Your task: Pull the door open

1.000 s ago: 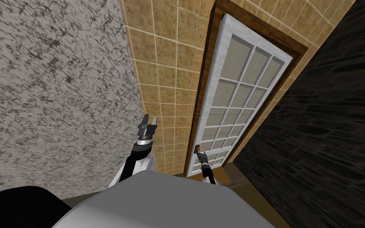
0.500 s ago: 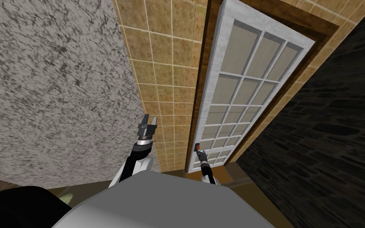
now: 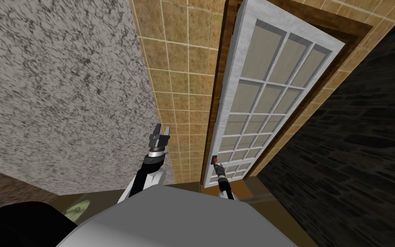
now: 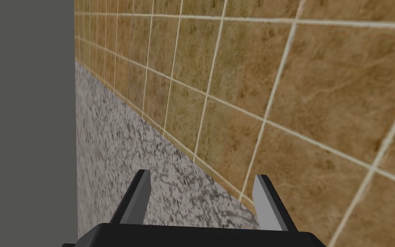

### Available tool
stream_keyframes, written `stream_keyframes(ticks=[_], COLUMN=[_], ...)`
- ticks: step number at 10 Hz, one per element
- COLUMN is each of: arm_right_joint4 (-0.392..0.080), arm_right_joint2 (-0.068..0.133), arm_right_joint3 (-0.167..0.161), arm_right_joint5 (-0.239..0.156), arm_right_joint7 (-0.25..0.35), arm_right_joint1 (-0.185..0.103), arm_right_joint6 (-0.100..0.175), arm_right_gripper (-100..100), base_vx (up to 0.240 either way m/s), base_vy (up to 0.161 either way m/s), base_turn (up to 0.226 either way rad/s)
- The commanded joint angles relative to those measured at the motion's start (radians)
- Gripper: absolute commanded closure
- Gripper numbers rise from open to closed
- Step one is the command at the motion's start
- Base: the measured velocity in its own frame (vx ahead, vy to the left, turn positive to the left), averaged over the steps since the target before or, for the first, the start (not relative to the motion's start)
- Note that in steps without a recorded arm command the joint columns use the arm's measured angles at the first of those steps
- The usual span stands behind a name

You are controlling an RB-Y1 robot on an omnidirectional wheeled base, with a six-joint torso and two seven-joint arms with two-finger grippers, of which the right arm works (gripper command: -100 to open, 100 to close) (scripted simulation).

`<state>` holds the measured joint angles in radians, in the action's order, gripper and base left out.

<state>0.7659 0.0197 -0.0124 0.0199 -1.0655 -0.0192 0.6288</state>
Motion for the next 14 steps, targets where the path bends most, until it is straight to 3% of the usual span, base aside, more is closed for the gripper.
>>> stream_keyframes(ticks=[1, 8, 14], arm_right_joint4=[-0.005, -0.007, -0.009], arm_right_joint2=[0.016, 0.033, 0.053], arm_right_joint3=[0.002, -0.014, -0.034], arm_right_joint5=[-0.018, -0.06, -0.109], arm_right_joint7=[0.041, 0.162, 0.309], arm_right_joint1=[0.012, 0.012, 0.012], arm_right_joint6=[-0.011, 0.005, 0.022], arm_right_gripper=[100, 100, 100], base_vx=[-0.026, -0.04, -0.038], base_vy=[-0.006, -0.009, -0.008], base_turn=[0.133, 0.083, 0.084])
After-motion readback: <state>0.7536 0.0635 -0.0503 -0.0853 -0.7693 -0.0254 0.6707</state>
